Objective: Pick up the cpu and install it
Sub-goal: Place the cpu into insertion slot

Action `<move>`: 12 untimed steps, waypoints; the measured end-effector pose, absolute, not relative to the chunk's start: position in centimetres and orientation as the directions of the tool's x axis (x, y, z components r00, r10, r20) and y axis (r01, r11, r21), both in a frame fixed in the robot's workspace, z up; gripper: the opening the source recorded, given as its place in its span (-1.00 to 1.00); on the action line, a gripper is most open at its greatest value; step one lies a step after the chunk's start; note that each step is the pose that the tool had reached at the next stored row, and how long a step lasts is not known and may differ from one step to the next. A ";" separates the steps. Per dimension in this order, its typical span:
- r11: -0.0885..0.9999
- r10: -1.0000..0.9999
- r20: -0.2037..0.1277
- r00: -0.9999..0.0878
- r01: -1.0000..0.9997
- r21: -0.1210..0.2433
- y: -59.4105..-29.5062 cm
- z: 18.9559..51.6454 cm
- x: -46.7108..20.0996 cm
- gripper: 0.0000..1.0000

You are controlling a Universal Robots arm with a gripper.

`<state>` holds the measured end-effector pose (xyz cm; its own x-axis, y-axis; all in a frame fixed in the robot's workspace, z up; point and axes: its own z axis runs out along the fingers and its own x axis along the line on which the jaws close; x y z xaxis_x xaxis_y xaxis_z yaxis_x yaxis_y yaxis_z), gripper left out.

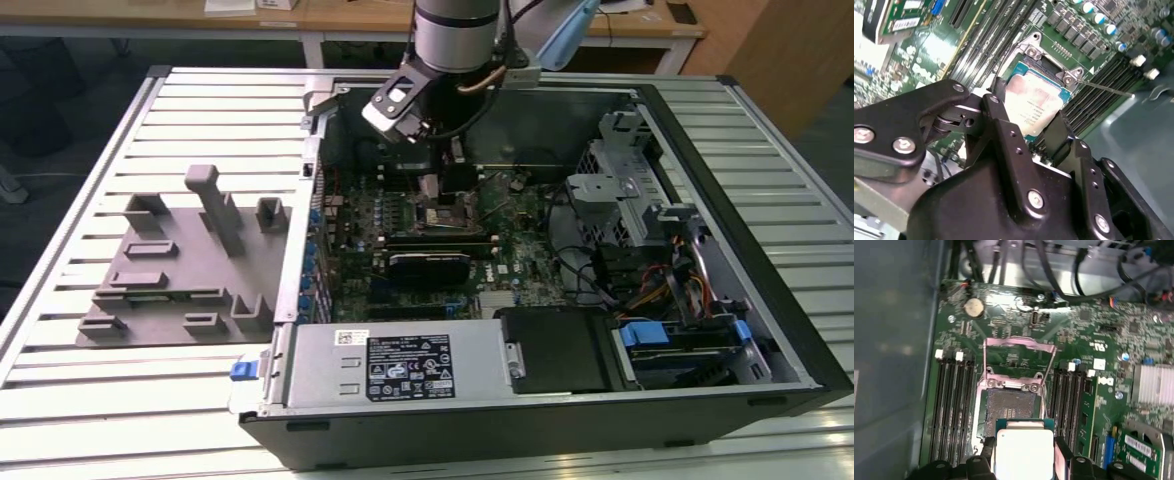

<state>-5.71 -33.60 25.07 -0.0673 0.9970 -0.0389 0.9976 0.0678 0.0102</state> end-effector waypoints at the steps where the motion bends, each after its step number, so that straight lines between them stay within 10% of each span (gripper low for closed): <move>1: 0.050 0.998 -0.039 -0.050 0.999 0.010 -33.6 25.1 -5.7 0.09; 12: -0.126 0.991 -0.039 0.127 0.992 0.010 -33.6 24.9 -5.7 0.09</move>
